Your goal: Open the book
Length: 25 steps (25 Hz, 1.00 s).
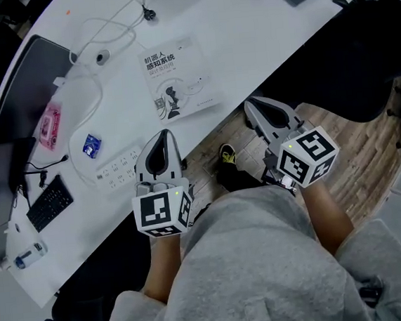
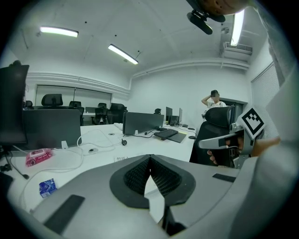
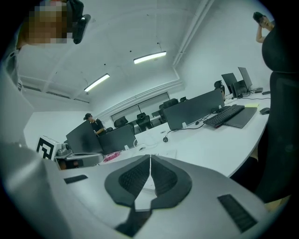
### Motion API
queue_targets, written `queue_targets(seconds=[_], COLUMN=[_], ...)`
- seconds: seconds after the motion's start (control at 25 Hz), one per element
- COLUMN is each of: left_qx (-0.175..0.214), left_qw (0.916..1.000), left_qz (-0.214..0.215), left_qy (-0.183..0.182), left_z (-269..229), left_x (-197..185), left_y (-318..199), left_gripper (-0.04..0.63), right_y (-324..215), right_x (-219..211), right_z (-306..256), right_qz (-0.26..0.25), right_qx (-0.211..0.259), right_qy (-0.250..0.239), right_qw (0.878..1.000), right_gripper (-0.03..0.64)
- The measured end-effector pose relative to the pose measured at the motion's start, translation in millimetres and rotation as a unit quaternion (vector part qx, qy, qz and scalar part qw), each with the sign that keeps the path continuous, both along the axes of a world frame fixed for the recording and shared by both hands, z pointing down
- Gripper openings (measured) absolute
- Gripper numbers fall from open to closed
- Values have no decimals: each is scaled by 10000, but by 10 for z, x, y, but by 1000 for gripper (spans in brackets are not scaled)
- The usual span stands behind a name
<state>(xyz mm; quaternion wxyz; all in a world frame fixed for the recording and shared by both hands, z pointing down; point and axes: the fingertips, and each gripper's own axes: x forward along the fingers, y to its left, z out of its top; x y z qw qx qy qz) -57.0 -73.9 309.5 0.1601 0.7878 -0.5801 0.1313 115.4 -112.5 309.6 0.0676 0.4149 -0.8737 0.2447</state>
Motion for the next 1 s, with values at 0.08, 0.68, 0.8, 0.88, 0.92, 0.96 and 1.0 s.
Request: queue_targets(seconds=[0.08, 0.68, 0.8, 0.88, 0.92, 0.96, 1.0], left_qx=[8, -53, -74, -103, -111, -114, -116], left_qw=[10000, 9993, 9990, 9988, 9987, 9986, 9985], left_qz=[-32, -251, -313, -338, -347, -355, -360], left_qy=[-33, -275, -314, -334, -356, -378, -394], left_z=[-5, 37, 55, 70, 70, 69, 69], left_x=[23, 102, 87, 72, 58, 45, 36], left_y=[-88, -403, -421, -420, -414, -409, -410], left_gripper=[11, 11, 11, 11, 11, 11, 11], right_y=[-86, -328, -389, -419, -424, -426, -426], right_x=[20, 67, 69, 76, 71, 66, 64], right_z=[13, 210, 230, 240, 243, 246, 253], right_qz=[-32, -258, -304, -316, -320, -319, -311], right_qx=[-35, -322, -332, -343, -351, -359, -367], right_qy=[-61, -283, -331, -340, -356, -373, -381], right_qw=[10000, 9987, 9984, 9983, 9982, 9981, 9981], right_gripper=[32, 32, 32, 32, 32, 32, 32])
